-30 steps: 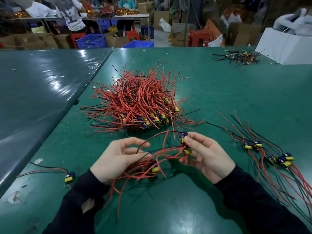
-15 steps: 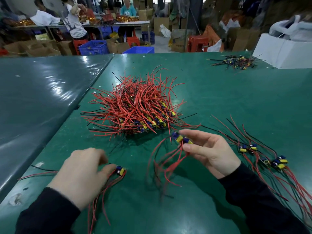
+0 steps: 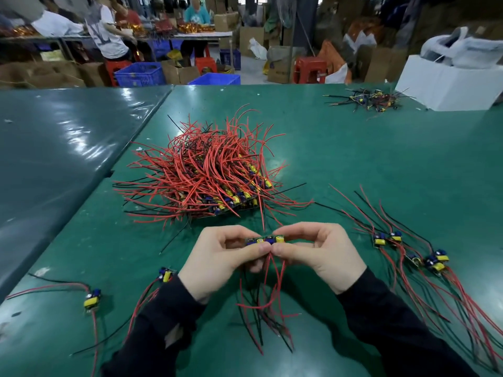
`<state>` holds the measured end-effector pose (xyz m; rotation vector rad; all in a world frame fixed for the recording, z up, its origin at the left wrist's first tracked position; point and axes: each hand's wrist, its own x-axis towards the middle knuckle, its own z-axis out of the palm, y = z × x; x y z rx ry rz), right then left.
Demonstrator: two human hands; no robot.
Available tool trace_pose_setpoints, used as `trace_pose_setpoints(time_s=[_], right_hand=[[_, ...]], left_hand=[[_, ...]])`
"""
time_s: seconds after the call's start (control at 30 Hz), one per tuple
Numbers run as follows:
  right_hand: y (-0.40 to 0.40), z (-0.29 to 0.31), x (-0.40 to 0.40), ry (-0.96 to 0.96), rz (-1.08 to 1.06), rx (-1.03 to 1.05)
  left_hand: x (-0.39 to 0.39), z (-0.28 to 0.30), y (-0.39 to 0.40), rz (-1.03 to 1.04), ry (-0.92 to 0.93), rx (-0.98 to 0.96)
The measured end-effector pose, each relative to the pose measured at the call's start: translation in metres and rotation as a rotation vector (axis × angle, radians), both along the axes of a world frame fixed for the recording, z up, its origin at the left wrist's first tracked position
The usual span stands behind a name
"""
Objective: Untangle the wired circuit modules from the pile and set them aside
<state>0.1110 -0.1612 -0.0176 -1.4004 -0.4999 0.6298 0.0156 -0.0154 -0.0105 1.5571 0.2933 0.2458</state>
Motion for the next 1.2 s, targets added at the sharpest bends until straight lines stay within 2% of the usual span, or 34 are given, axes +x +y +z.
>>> trace_pose_setpoints(time_s=[0.17, 0.5, 0.63, 0.77, 1.0, 1.2], right_hand=[[0.000, -0.001, -0.002, -0.026, 0.025, -0.057], [0.004, -0.005, -0.008, 0.132, 0.103, 0.013], [0.004, -0.005, -0.009, 0.150, 0.114, 0.004], [0.005, -0.005, -0.011, 0.080, 0.084, 0.001], [0.004, -0.002, -0.012, 0.064, 0.106, 0.050], [0.005, -0.003, -0.015, 0.149, 0.177, 0.091]], left_hand=[[-0.002, -0.003, 0.004, -0.045, 0.017, -0.058], [-0.005, -0.011, 0.013, -0.110, -0.027, -0.102], [-0.006, -0.012, 0.013, -0.141, -0.053, -0.037], [-0.008, -0.008, 0.012, -0.233, -0.064, 0.105], [-0.008, -0.007, 0.006, -0.178, -0.115, 0.435], [-0.009, -0.008, 0.007, -0.253, -0.140, 0.287]])
